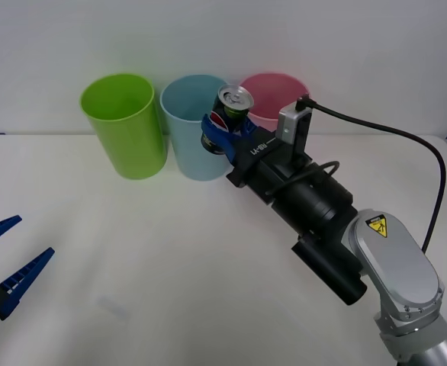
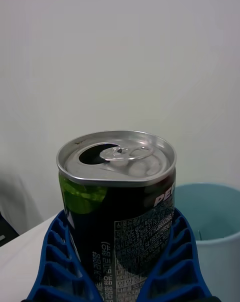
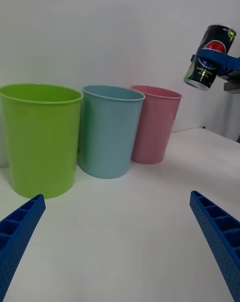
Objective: Grasp the object on the table and drop it into the matching bin: aluminum can to the light blue bin, PET bottle to the pink bin.
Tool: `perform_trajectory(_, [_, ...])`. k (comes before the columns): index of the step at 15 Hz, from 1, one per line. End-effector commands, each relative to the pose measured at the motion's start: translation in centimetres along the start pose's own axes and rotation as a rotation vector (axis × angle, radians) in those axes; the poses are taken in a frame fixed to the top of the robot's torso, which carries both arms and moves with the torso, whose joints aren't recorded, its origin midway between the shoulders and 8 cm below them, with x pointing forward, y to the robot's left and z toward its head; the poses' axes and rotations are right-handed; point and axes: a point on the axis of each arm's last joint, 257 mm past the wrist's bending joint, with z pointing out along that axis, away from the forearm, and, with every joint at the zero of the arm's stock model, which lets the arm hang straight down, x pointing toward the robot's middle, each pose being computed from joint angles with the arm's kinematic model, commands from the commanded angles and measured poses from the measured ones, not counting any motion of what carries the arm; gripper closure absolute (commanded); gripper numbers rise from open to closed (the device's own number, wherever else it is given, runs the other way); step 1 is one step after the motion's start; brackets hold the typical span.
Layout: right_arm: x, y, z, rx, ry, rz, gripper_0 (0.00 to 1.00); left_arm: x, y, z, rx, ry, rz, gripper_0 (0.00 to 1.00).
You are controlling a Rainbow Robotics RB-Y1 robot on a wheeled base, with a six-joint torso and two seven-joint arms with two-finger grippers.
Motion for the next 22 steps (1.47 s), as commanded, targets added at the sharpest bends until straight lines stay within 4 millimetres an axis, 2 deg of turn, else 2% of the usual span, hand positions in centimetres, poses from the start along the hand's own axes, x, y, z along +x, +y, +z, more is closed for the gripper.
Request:
perform_trajectory(1, [0.0, -1.3, 2.3, 0.039, -0.007, -0.033, 1.00, 0.0, 0.0, 0.0, 0.000, 0.000, 0.000, 0.00])
perform_trajectory(6, [0.1, -3.6, 7.0, 0.118, -0.016, -0.053, 1.00, 0.0, 0.0, 0.0, 0.000, 0.000, 0.000, 0.00])
perform_trajectory(10, [0.3, -9.1, 8.4, 0.206, 0.033, -0.145, 1.00, 0.0, 0.0, 0.0, 0.000, 0.000, 0.000, 0.00])
perform_trajectory(14, [0.5, -12.2, 10.0, 0.289, 0.049, -0.164, 1.00, 0.0, 0.0, 0.0, 0.000, 0.000, 0.000, 0.00])
perform_trajectory(18, [1.5, -13.4, 10.8, 0.324, 0.078, -0.179, 1.00, 0.0, 0.0, 0.0, 0.000, 0.000, 0.000, 0.00])
perform_trajectory(22, [3.1, -11.9, 11.2, 0.292, 0.108, -0.189, 1.00, 0.0, 0.0, 0.0, 0.000, 0.000, 0.000, 0.00])
